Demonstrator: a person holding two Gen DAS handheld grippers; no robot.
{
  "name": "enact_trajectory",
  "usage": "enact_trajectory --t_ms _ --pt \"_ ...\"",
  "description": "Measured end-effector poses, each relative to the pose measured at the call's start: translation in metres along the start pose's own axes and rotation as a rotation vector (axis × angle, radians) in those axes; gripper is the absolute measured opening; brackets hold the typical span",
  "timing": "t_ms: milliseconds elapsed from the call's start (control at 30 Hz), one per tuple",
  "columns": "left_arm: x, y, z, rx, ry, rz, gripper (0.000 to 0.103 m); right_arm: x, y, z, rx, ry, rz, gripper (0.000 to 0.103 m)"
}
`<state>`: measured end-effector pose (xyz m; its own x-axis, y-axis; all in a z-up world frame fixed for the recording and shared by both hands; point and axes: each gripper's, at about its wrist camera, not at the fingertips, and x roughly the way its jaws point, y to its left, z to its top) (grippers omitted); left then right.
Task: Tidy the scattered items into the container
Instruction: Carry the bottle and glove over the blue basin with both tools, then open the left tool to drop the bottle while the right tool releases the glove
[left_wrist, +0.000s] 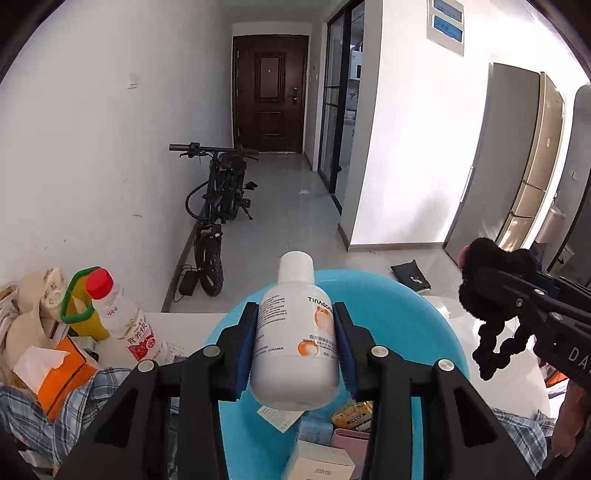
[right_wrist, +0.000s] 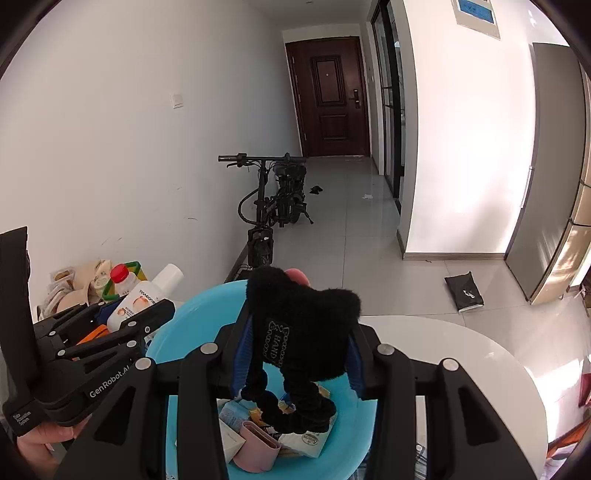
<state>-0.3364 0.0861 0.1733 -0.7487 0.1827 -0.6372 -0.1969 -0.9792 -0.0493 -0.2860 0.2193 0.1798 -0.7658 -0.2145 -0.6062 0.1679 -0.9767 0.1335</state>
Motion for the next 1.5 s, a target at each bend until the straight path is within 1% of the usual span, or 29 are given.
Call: enact_trajectory --t_ms 67,100,200,233,333,433,500,633,833,1167,1333,1500 --pt "0.003 -0.003 -0.001 0.011 0.009 0.003 0.042 0.003 0.003 0.000 0.003 0.013 0.000 0.041" --pt "0.006 -0.004 -0.002 0.014 0.019 0.003 0.042 0.006 0.003 -0.001 0.001 0.029 -0.014 0.041" --pt "0.022 -0.004 -0.010 -0.004 0.103 -0.015 0.042 0.025 0.000 -0.004 -0.004 0.084 -0.032 0.041" --pt "0.026 -0.004 -0.014 -0.004 0.118 -0.011 0.042 0.032 -0.001 -0.007 -0.006 0.101 -0.034 0.041" --pt "0.042 -0.004 -0.027 0.027 0.160 0.037 0.042 0.050 -0.004 -0.018 -0.008 0.149 -0.030 0.041" --pt "0.061 0.000 -0.041 0.024 0.230 0.047 0.042 0.067 -0.009 -0.030 -0.005 0.205 -0.025 0.041" --pt "0.070 0.004 -0.049 0.023 0.254 0.056 0.042 0.074 -0.009 -0.035 -0.002 0.226 -0.023 0.041" --pt "0.085 0.012 -0.057 0.005 0.282 0.054 0.042 0.081 -0.011 -0.040 -0.008 0.242 -0.021 0.041" --pt "0.103 0.016 -0.059 -0.008 0.298 0.047 0.042 0.095 -0.012 -0.039 -0.014 0.251 -0.021 0.041" --pt "0.154 0.000 -0.060 0.007 0.358 0.023 0.042 0.130 -0.011 -0.042 -0.025 0.299 -0.019 0.041" --pt "0.165 -0.009 -0.060 0.014 0.366 0.002 0.042 0.135 -0.016 -0.042 -0.021 0.301 -0.024 0.041" --pt "0.170 -0.009 -0.060 0.018 0.371 0.001 0.042 0.139 -0.019 -0.043 -0.013 0.305 -0.023 0.041"
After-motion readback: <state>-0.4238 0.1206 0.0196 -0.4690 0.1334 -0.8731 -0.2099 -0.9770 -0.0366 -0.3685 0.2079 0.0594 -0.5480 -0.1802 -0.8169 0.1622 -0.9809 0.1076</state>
